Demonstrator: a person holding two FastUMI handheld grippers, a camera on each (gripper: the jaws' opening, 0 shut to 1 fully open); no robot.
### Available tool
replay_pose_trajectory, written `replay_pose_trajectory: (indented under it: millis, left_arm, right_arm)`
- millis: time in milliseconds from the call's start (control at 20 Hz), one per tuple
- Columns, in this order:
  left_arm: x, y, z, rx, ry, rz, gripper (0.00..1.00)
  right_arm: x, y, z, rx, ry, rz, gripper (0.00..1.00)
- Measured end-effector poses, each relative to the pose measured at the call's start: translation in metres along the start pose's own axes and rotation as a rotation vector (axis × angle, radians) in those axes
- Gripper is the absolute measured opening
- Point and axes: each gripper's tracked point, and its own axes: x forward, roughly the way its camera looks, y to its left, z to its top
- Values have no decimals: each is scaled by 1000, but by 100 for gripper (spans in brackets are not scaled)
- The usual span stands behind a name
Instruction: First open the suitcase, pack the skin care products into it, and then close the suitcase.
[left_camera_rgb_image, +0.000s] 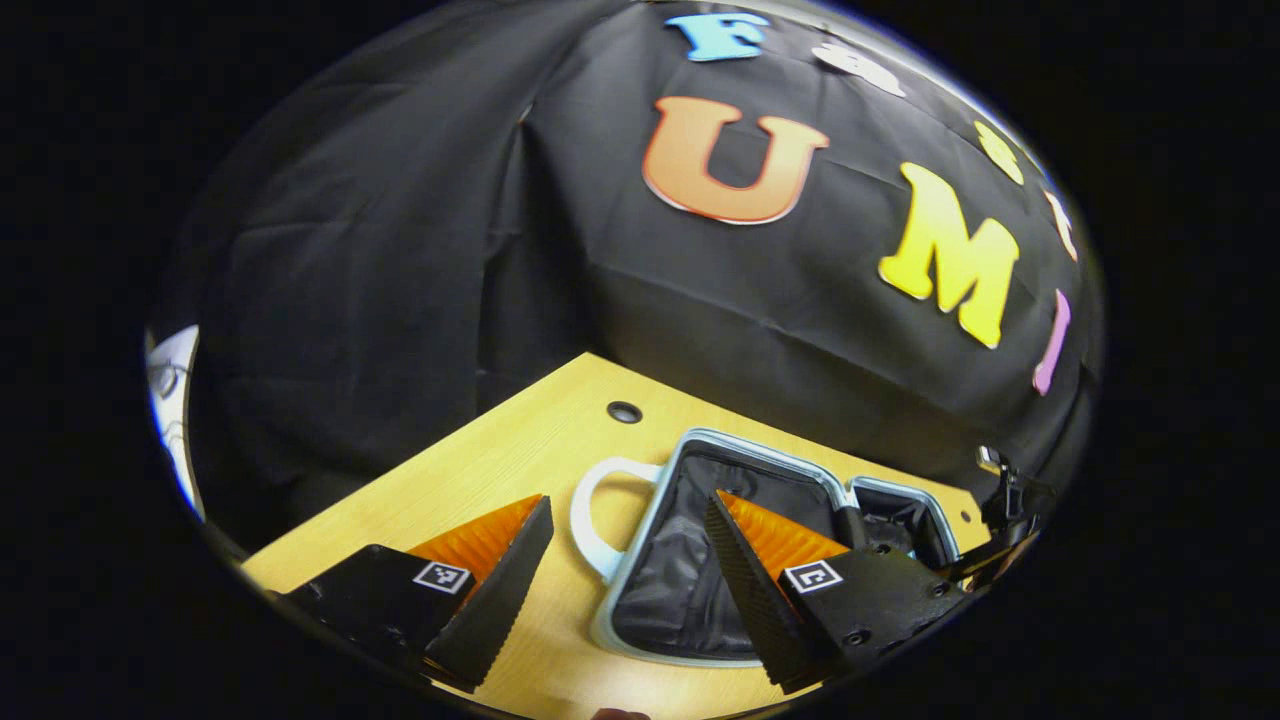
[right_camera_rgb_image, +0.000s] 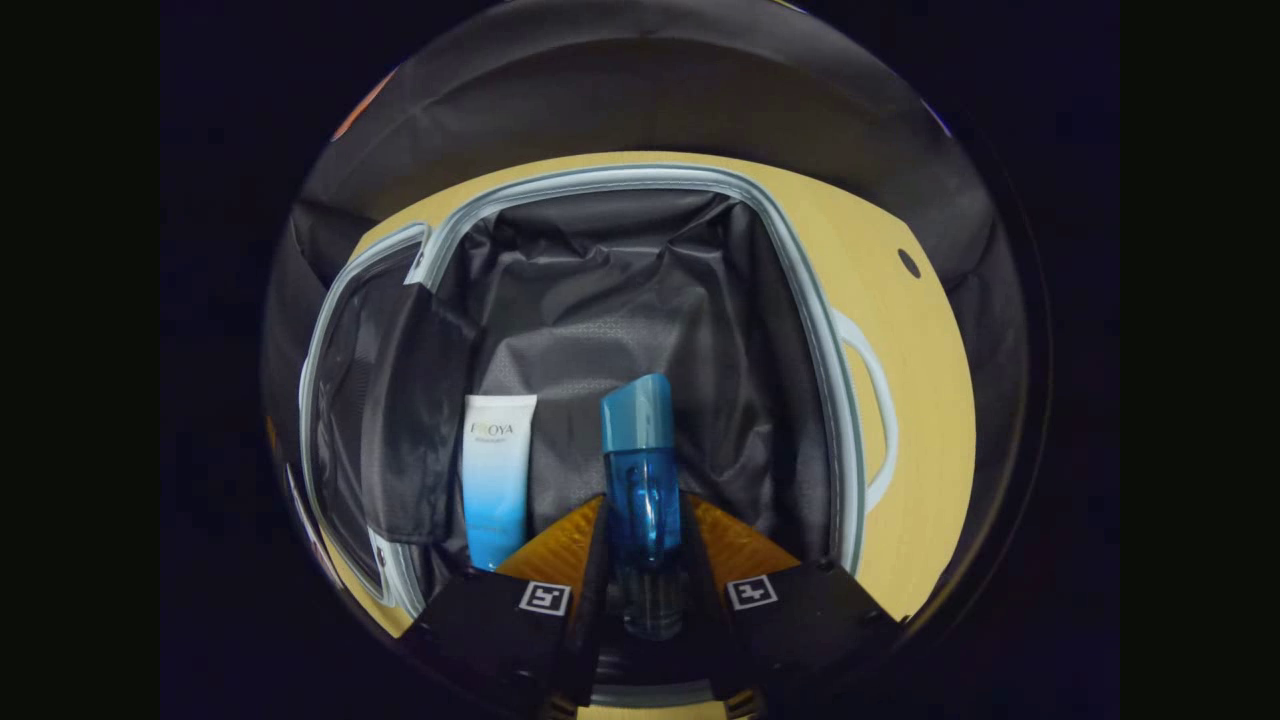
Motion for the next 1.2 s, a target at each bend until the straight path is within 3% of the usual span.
replay_pose_trajectory:
  millis: [150, 300, 400, 600, 700, 850, 900, 950, 1000, 1100, 1150, 1200]
  left_arm:
    - [19, 25, -5, -156, 23, -7, 98]
    - [36, 35, -33, -318, 104, -19, 97]
    - [41, 37, -45, -387, 145, -39, 97]
    - [52, 25, -54, -537, 188, -118, 96]
    - [62, 26, -57, -588, 195, -119, 89]
    - [72, 29, -62, -655, 208, -118, 77]
    - [72, 25, -62, -680, 211, -140, 84]
    - [72, 22, -63, -704, 225, -158, 68]
    - [73, 20, -69, -712, 246, -169, 59]
    - [75, 10, -67, -748, 252, -201, 22]
    - [77, 10, -66, -762, 245, -188, 30]
    - [78, 11, -65, -769, 247, -185, 17]
  right_arm:
    - [-2, -8, 3, -13, 8, -40, 45]
    - [-17, 1, 2, -16, -16, 28, 68]
    - [-46, 2, 18, -33, -102, 61, 85]
    - [-153, 1, 39, -151, -349, 132, 85]
    - [-213, -10, 29, -197, -451, 158, 85]
    - [-294, -53, 19, -217, -621, 104, 83]
    - [-317, -66, 13, -203, -666, 82, 83]
    - [-336, -80, 6, -185, -690, 64, 83]
    - [-352, -93, -1, -162, -712, 49, 83]
    - [-376, -124, -14, -113, -754, -3, 83]
    - [-386, -136, -19, -96, -776, -21, 83]
    - [-393, -147, -25, -85, -793, -40, 83]
